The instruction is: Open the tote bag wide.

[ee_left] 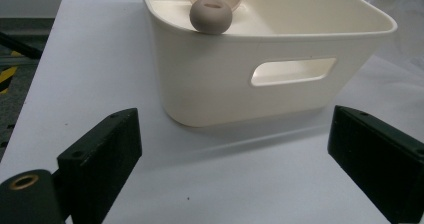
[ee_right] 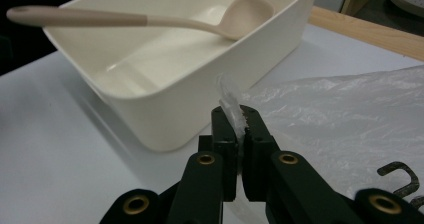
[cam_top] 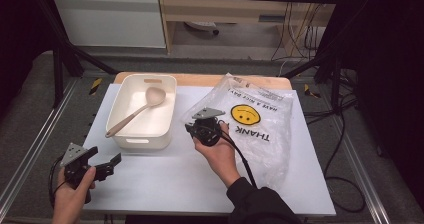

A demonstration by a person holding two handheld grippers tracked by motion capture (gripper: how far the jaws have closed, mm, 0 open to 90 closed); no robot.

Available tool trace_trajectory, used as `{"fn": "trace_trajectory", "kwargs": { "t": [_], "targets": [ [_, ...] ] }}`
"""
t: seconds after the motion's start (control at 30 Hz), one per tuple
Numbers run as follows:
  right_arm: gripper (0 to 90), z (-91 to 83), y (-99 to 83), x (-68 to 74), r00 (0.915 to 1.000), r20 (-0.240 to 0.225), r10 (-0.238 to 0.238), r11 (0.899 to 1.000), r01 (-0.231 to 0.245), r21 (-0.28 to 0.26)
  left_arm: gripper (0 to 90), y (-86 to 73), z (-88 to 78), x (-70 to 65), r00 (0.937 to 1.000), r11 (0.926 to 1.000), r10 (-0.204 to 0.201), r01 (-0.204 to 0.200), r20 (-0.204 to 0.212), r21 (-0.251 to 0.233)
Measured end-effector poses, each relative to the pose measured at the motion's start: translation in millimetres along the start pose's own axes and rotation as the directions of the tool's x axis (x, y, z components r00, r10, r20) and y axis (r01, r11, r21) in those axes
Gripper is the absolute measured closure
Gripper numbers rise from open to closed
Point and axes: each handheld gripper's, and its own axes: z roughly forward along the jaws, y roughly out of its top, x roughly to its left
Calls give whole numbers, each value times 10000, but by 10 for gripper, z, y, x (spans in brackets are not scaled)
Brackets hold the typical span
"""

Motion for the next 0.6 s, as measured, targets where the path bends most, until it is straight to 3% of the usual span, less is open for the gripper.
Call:
{"fn": "trace_trajectory", "kwargs": {
  "t": [0.1, 0.23, 0.33, 0.6],
  "targets": [
    [878, 58, 74, -36, 9996, 283, -56, 9999, 61, -160, 67, -1, 2, -3, 10000, 10000, 8, -8, 1, 23],
    [878, 145, 154, -75, 9989, 276, 382, 9990, -375, -233, 67, -2, 4, -1, 10000, 9999, 63, -63, 0, 81],
    [878, 216, 216, -51, 9987, 239, 449, 9987, -443, -256, 67, -2, 3, -2, 10000, 10000, 49, -49, 1, 62],
    [863, 396, 245, 30, 9997, 179, 154, 9998, -156, 110, 67, -7, 11, 6, 10000, 9999, 76, -76, -6, 143]
  ]
}}
